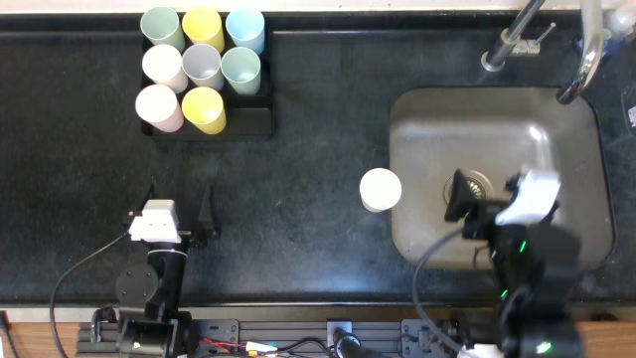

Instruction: Store Cups

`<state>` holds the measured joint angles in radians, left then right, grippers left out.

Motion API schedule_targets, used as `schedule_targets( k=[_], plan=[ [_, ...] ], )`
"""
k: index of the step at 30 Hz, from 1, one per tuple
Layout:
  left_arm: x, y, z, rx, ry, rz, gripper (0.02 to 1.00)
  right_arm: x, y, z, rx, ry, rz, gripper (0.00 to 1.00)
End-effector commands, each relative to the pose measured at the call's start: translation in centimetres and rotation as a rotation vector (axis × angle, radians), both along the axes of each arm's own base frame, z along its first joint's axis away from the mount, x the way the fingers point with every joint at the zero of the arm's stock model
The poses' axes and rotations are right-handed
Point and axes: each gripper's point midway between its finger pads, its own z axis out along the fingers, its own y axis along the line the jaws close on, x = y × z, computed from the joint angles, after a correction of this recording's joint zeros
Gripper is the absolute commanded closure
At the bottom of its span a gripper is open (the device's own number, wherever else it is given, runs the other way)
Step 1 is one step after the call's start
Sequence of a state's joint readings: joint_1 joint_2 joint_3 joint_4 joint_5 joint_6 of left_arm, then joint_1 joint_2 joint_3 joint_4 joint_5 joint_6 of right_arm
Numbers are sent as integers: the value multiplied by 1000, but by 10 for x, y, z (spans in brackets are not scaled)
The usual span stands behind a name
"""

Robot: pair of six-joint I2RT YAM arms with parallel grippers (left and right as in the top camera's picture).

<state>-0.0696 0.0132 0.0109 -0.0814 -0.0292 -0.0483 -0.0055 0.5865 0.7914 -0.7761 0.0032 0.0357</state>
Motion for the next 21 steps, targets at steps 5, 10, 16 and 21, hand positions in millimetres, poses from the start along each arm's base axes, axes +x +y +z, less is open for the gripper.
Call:
schedule_targets(
  k=[5, 10, 16, 21],
  plan=[
    [0, -1, 1, 18, -7, -8, 23, 2, 72, -32, -278, 588, 443, 3],
    [0, -1, 1, 17, -7, -8, 20, 19, 82, -68, -462, 767, 489, 7],
    [0, -1, 1, 17, -7, -8, 20, 31, 92, -102, -494, 868, 571, 3],
    [0, -1, 1, 18, -7, -8, 20, 36, 101, -120, -428, 916, 620, 3]
  ],
)
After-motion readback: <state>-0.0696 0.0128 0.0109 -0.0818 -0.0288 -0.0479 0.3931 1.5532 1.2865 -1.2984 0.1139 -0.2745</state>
